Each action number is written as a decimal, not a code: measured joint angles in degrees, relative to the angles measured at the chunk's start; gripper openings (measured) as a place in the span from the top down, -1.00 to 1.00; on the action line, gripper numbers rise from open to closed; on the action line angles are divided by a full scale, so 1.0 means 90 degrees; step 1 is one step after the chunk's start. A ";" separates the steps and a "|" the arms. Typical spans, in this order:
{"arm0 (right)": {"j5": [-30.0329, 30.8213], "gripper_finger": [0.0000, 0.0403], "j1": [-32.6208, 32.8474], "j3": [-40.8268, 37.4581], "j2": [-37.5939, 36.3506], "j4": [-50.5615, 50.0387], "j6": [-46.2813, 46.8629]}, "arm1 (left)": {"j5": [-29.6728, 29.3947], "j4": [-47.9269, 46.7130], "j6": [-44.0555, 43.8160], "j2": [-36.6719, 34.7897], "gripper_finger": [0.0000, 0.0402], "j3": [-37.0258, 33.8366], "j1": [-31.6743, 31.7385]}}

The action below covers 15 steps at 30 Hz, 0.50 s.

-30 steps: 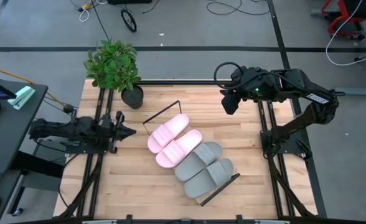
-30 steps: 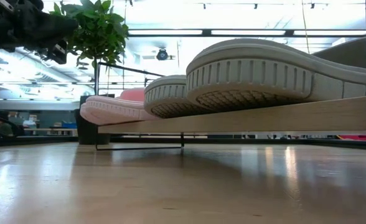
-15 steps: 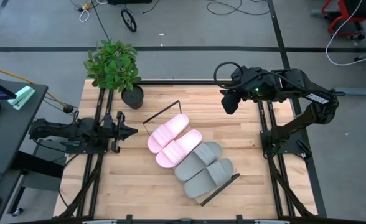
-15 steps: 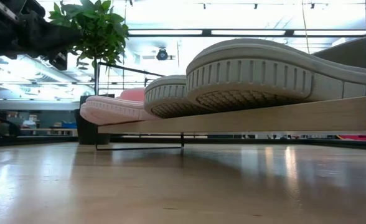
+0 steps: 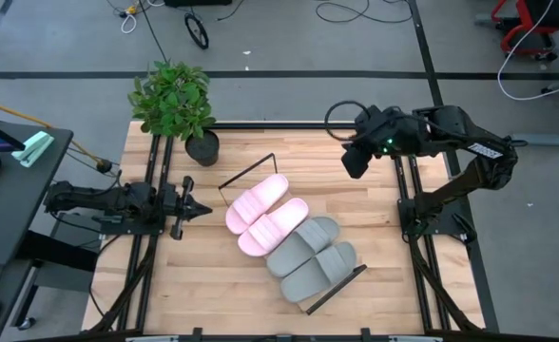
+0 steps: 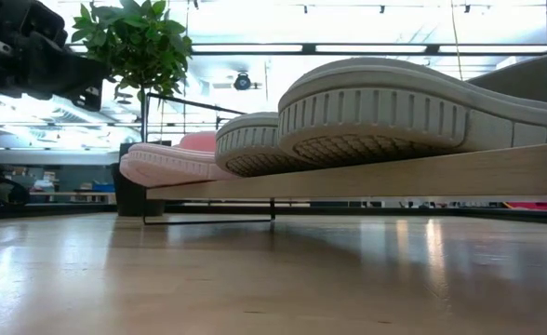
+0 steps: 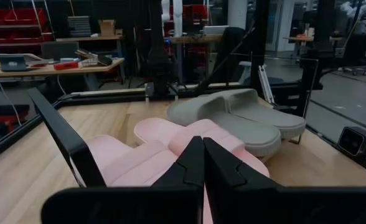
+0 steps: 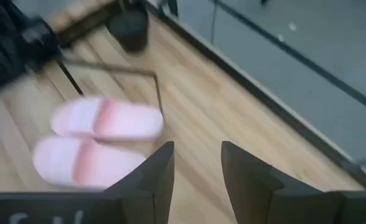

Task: Pick and place slides into the shelf
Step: Return to Home Position

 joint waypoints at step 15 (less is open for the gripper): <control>-0.0504 0.95 0.0661 -0.3326 -0.1338 0.1427 0.0875 | -0.0019 0.0012 -0.0527 0.0000 0.97 -0.0002 0.0000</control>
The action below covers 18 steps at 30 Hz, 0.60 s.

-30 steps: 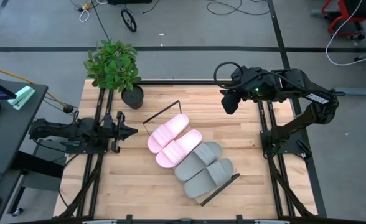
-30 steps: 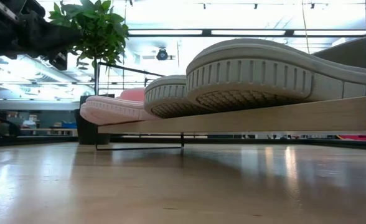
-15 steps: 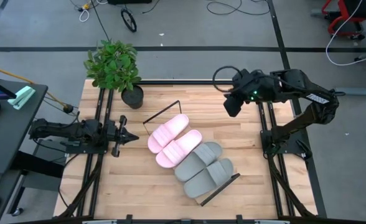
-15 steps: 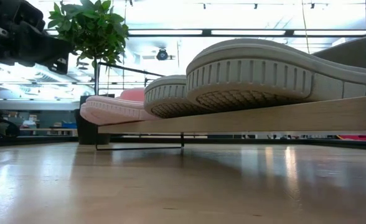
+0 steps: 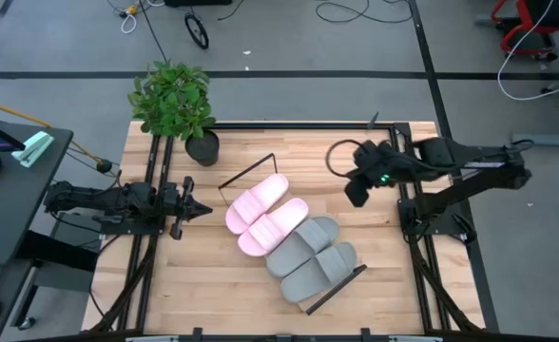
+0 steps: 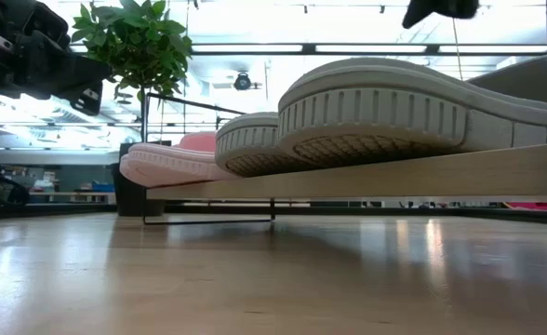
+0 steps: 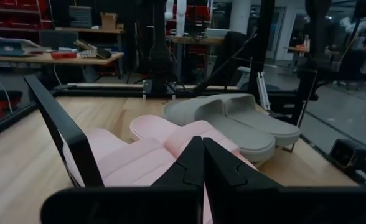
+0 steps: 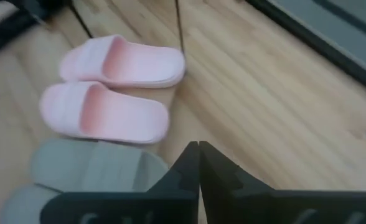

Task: Pick and place slides into the shelf
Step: Return to Home Position

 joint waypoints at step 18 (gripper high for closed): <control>-0.0821 0.98 0.0245 -0.5041 -0.4041 0.4102 -0.0248 | -0.0007 0.0000 -0.0326 0.0000 0.75 -0.0002 -0.0001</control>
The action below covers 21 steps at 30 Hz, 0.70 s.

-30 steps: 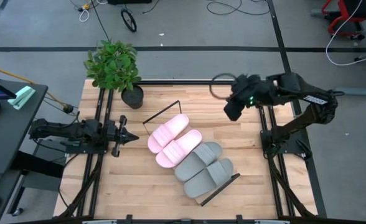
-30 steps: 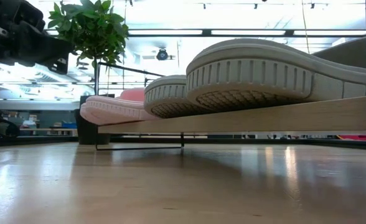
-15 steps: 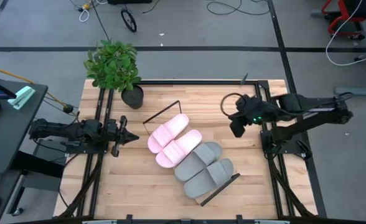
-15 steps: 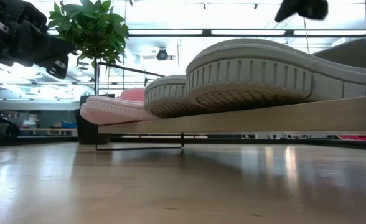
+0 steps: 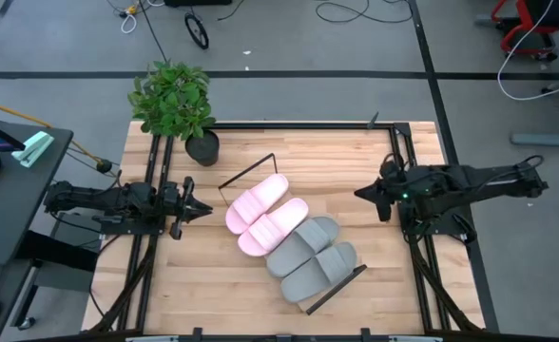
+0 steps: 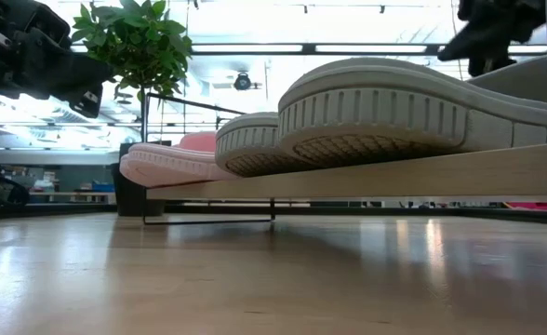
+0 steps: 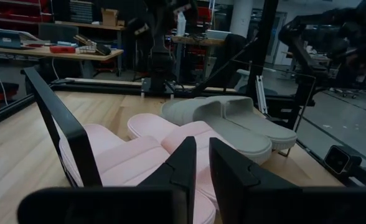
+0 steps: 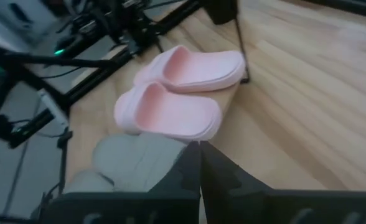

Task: Pick and place slides into the shelf
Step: Return to Home Position

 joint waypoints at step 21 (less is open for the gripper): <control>-0.1077 1.00 -0.0007 -0.2977 -0.2645 0.2426 -0.1143 | 0.0002 -0.0002 0.0002 0.0000 0.76 -0.0002 0.0001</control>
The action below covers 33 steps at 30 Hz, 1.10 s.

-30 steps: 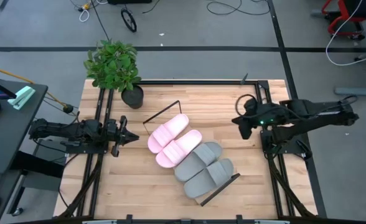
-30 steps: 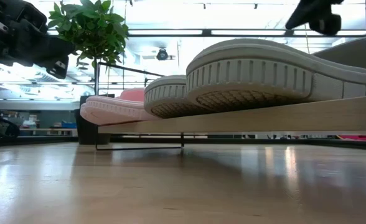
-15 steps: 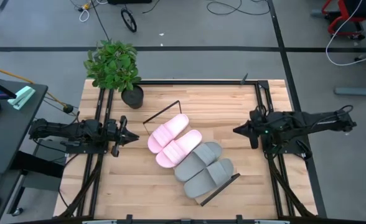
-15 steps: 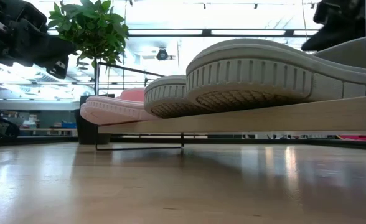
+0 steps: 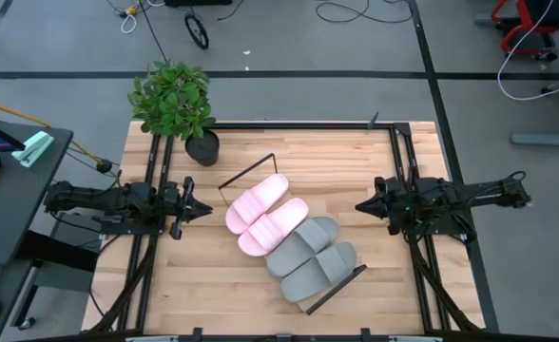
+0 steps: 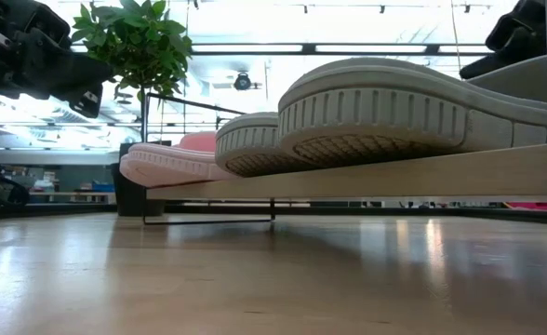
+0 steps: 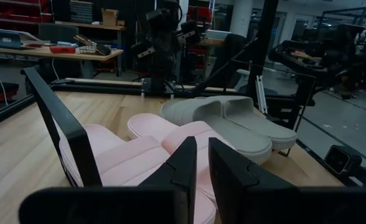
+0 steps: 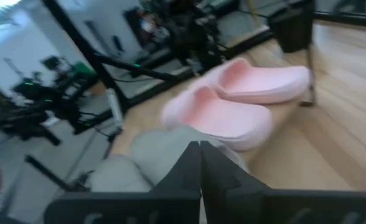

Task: Pick and place slides into the shelf
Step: Return to Home Position

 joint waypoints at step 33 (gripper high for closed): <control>-0.0694 1.00 0.0000 -0.0924 -0.0252 0.1157 -0.0944 | 0.0000 0.0000 0.0000 0.0000 0.84 0.0000 0.0000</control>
